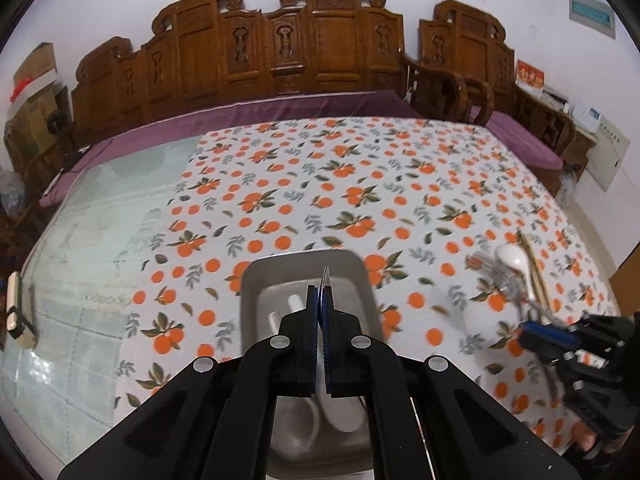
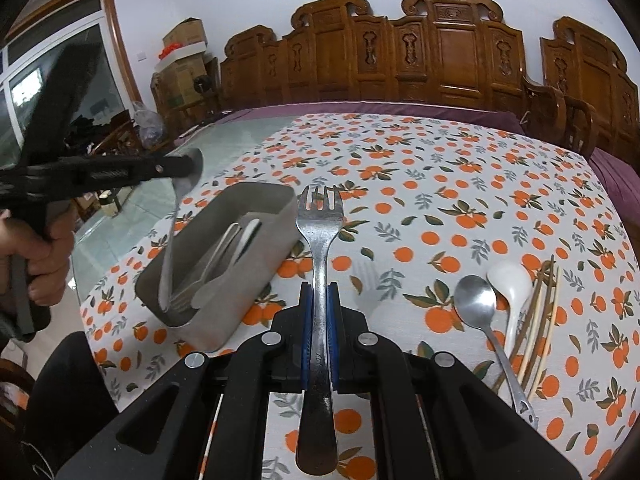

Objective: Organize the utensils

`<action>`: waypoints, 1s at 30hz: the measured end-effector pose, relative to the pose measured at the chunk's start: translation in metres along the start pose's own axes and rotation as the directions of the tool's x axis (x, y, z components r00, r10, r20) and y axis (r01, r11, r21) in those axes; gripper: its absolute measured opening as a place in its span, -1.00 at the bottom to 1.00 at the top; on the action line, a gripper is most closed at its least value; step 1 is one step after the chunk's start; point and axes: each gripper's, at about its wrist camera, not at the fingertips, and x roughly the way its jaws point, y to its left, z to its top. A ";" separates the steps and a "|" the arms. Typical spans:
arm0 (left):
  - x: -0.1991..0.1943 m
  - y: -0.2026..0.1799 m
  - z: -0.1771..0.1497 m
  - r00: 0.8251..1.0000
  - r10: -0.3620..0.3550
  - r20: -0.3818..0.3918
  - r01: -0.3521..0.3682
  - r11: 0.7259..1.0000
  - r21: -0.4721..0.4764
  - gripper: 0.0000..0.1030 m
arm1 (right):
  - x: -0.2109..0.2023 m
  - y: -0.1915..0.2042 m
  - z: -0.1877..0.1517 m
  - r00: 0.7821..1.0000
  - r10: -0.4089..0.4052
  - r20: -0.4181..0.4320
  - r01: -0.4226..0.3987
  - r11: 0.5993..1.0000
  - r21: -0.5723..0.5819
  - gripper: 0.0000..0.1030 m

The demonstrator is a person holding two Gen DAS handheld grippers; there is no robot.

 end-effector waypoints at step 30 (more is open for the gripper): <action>0.041 0.043 -0.030 0.993 -0.121 0.002 0.121 0.991 -0.055 -0.92 | 0.036 0.060 0.021 0.998 -0.024 -0.062 0.023 1.000 -0.020 -0.83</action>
